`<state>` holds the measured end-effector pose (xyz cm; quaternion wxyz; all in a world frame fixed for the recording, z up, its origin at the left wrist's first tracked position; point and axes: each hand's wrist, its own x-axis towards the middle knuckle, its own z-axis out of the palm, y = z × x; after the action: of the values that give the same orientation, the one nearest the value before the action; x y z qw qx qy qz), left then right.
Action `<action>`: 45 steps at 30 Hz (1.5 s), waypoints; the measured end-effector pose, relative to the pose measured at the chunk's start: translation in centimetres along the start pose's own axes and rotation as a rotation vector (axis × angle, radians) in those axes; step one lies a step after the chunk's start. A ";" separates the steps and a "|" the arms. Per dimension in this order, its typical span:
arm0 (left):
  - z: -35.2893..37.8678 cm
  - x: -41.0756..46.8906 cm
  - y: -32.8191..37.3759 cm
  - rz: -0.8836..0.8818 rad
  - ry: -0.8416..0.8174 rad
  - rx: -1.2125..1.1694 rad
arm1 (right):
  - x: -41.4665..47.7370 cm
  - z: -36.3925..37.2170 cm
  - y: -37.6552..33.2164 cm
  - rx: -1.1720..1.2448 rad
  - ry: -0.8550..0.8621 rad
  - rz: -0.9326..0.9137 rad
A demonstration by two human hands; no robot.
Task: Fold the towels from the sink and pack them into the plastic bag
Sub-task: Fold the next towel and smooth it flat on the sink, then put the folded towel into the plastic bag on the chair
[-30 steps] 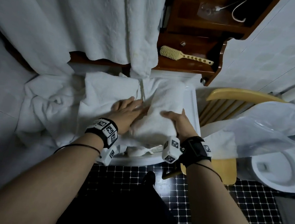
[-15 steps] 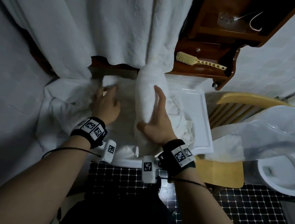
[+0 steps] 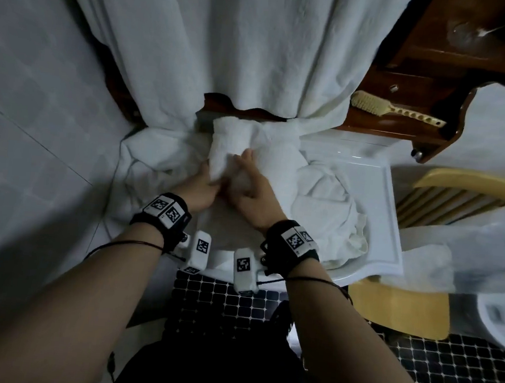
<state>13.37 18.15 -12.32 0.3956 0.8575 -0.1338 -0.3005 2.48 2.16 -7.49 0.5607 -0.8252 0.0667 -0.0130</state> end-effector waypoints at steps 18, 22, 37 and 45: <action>2.3 -4.3 4.1 -0.122 0.124 -0.457 | -6.5 -3.2 4.1 -0.108 0.240 0.635; 3.2 -5.6 6.6 -0.001 0.172 -0.269 | -8.2 -5.4 1.9 -0.296 0.038 0.615; 24.6 -12.1 24.5 0.488 0.194 0.746 | -22.4 -26.3 3.6 -0.735 0.354 -0.068; 33.7 -14.8 30.7 0.663 0.059 1.018 | -24.3 -36.9 8.0 -0.462 0.258 0.325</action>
<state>-18.94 -15.03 -0.02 0.0121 0.8596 -0.5096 -0.0357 -25.95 -31.82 0.05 0.3400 -0.9008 0.2697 -0.0122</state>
